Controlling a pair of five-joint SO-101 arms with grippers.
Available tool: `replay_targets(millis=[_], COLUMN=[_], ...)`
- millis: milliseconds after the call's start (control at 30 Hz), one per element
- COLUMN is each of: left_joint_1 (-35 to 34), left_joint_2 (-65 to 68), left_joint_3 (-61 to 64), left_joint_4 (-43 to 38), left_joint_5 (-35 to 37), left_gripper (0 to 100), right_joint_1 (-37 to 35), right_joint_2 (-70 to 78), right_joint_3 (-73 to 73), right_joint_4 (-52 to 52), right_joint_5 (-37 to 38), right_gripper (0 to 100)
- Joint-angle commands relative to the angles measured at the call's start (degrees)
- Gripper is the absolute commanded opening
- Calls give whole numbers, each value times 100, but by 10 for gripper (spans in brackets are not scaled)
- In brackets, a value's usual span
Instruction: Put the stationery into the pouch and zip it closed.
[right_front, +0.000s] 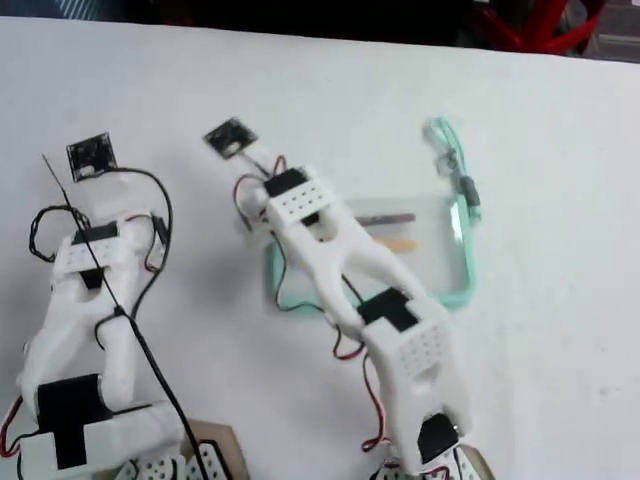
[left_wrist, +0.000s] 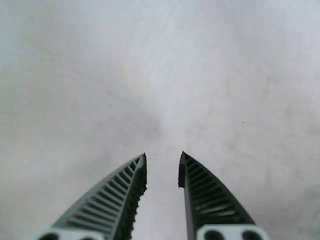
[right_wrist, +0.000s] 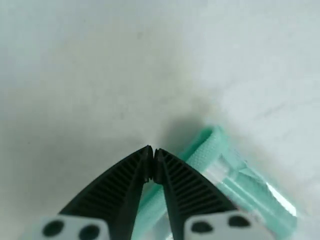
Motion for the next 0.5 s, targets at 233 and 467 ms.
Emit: replay_targets(millis=[233,467], left_joint_1=[119,127], left_joint_2=[-48,-48], left_joint_3=[-79,-79], left_joint_4=[-123,-123], left_joint_5=[9,9], left_gripper=[122,123], right_joint_1=[523,295], right_joint_2=[840,-4], right_joint_3=[-1749,-2734], right_joint_4=[778,2501], right_joint_5=[-9,-9], right_gripper=[19,19])
